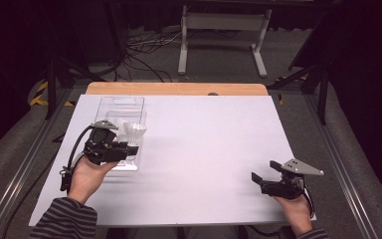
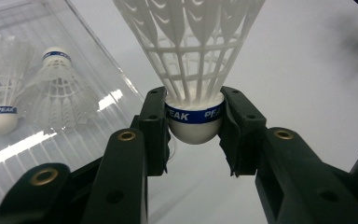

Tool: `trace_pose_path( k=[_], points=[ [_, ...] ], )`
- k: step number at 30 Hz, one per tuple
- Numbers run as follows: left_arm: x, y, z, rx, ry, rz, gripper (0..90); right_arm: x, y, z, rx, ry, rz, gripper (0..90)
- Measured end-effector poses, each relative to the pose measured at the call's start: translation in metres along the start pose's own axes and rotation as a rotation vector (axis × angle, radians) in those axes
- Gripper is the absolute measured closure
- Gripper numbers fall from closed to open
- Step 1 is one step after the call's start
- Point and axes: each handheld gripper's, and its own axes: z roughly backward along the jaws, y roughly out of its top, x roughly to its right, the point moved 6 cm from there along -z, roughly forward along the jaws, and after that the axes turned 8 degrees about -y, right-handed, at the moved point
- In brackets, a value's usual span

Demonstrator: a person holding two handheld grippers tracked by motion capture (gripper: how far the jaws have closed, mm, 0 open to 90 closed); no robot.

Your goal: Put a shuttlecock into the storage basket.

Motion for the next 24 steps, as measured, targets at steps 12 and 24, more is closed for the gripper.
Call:
trace_pose_path(
  k=[12, 24],
  points=[
    [-0.021, 0.002, 0.006, -0.017, 0.058, 0.04, 65.1, 0.0, 0.0, 0.0, 0.002, -0.002, 0.001, 11.7],
    [-0.042, 0.003, 0.006, -0.028, 0.107, 0.087, 65.0, 0.0, 0.0, 0.0, 0.003, -0.007, 0.001, 11.7]
  ],
)
